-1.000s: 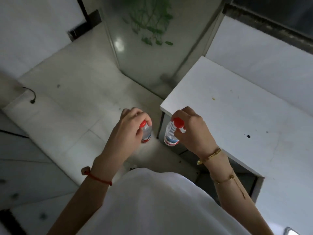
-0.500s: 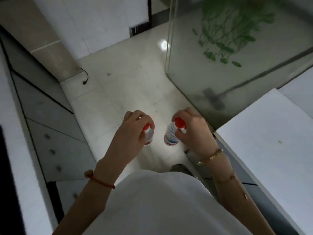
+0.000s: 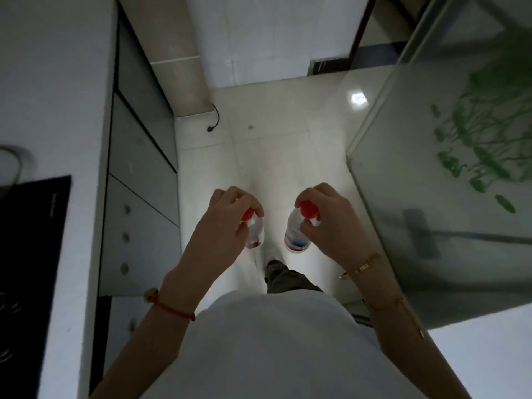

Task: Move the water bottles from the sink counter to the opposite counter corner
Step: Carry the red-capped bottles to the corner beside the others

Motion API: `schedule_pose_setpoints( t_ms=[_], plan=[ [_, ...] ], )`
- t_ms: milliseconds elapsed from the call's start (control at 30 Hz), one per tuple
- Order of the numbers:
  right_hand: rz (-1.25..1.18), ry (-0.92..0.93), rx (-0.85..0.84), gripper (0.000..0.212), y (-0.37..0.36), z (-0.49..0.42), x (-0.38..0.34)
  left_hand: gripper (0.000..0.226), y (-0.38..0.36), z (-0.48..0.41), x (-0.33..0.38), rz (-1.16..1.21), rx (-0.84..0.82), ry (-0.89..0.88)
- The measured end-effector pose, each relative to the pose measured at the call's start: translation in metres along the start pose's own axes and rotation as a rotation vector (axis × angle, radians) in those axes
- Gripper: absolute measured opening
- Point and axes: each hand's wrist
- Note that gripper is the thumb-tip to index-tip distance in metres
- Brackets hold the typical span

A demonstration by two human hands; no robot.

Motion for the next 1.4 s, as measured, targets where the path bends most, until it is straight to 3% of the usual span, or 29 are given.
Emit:
schedule_pose_setpoints(
  t_ms=[533,1033,1400],
  plan=[
    [0.001,0.336,-0.107,0.026,0.015,-0.253,0.0,0.037,0.041,-0.166,-0.059,-0.045,0.283,0.265],
    [0.005,0.415,-0.158,0.029,-0.029,-0.451,-0.07,0.04,0.109,-0.292,-0.185,-0.016,0.354,0.357],
    [-0.037,0.443,-0.148,0.031,-0.068,-0.599,-0.156,0.022,0.2,-0.392,-0.289,-0.076,0.371,0.331]
  ],
)
Point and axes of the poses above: each hand's wrist, its own z-axis away from the middle knuckle, its own y-axis out of the back of the hand, x = y × z, and after that the axes turned 4 degrees about z, right-handed
